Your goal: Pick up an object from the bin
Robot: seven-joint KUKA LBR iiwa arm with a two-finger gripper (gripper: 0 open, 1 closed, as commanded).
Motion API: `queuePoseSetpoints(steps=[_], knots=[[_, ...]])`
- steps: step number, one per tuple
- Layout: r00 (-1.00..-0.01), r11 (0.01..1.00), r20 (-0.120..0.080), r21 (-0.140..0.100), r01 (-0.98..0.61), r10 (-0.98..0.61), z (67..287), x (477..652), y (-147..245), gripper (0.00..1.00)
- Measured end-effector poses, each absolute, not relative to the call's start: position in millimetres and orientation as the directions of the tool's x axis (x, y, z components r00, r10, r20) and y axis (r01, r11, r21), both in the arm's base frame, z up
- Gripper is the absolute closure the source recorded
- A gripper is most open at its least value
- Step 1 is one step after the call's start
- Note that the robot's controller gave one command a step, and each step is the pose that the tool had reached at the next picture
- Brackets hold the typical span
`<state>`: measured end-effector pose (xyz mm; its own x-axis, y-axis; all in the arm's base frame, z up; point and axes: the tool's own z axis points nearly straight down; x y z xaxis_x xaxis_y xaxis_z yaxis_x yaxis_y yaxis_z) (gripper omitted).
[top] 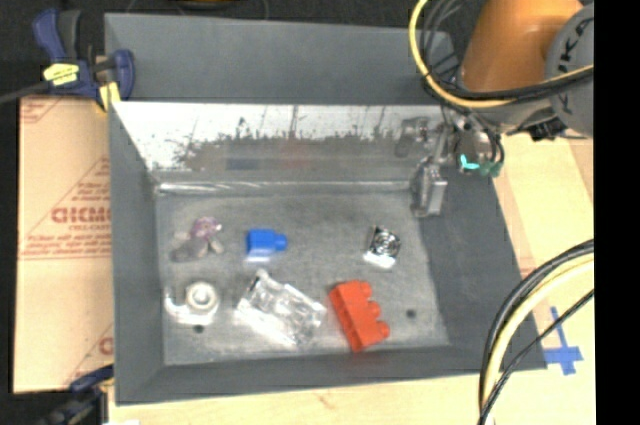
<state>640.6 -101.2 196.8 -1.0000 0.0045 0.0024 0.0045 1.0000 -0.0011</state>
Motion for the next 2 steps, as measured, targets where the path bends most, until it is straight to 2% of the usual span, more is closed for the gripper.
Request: queuePoseSetpoints(steps=[1, 2], knots=[[-0.999, 0.999, 0.003, 0.003, -0.054, -0.054, 66, 620.2, 21, 0.0], [-0.996, 0.996, -0.003, -0.001, 0.094, 0.094, 71, 611.7, -52, 0.0]])
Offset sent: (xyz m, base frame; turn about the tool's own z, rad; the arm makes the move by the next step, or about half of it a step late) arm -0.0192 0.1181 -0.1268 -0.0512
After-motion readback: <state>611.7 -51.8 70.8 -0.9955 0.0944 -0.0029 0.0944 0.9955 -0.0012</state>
